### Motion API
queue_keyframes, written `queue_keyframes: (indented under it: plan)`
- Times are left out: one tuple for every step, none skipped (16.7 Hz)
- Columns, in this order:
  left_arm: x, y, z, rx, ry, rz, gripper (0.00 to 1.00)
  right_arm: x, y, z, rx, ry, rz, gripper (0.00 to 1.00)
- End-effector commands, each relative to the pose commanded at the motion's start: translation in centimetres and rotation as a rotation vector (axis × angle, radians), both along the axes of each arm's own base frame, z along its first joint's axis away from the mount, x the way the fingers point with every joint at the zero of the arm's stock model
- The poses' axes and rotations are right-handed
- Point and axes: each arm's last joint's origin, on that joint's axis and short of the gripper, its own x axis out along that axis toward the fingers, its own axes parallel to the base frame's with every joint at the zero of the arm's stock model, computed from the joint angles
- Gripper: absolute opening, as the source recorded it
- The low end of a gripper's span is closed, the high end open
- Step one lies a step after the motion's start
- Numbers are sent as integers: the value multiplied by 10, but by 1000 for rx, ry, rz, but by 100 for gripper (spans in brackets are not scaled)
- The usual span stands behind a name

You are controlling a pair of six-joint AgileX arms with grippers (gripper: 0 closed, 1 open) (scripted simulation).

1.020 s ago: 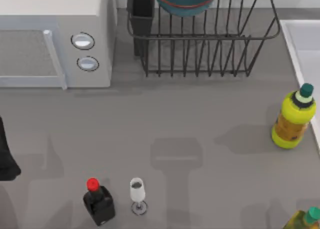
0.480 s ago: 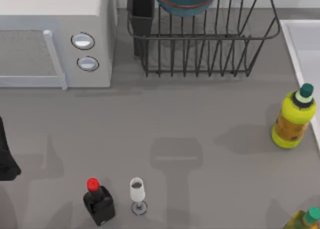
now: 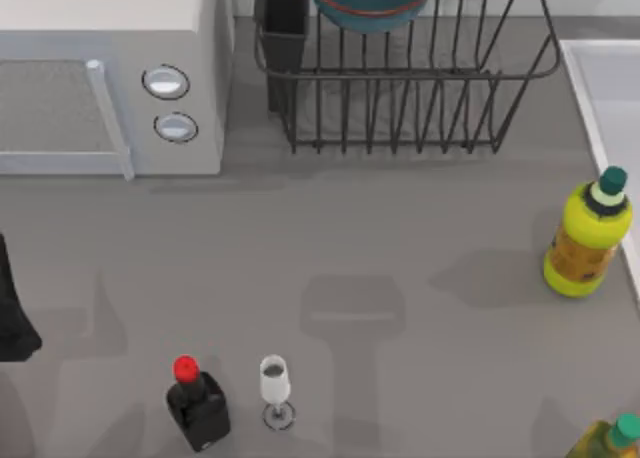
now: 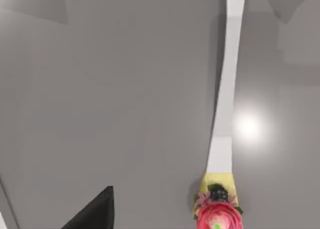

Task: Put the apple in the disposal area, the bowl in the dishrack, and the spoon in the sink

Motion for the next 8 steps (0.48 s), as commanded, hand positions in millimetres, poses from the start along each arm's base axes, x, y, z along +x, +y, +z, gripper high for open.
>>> queue_keyframes:
  plan:
    - [0,0,0,0,0,0,100,0,0,-3,1,2,-1,100]
    - [0,0,0,0,0,0,100,1,-1,-9,2,4,-2,100]
    - [0,0,0,0,0,0,100,2,-2,-17,3,5,-3,100]
    - [0,0,0,0,0,0,100,3,-3,-26,2,4,-3,100]
    - [0,0,0,0,0,0,100,4,-4,-37,0,1,-3,100]
    - [0,0,0,0,0,0,100,5,-4,-49,-2,-3,-3,100]
    - [0,0,0,0,0,0,100,5,-5,-61,-4,-5,-3,100]
    - [0,0,0,0,0,0,100,5,-4,-72,-5,-6,-3,100]
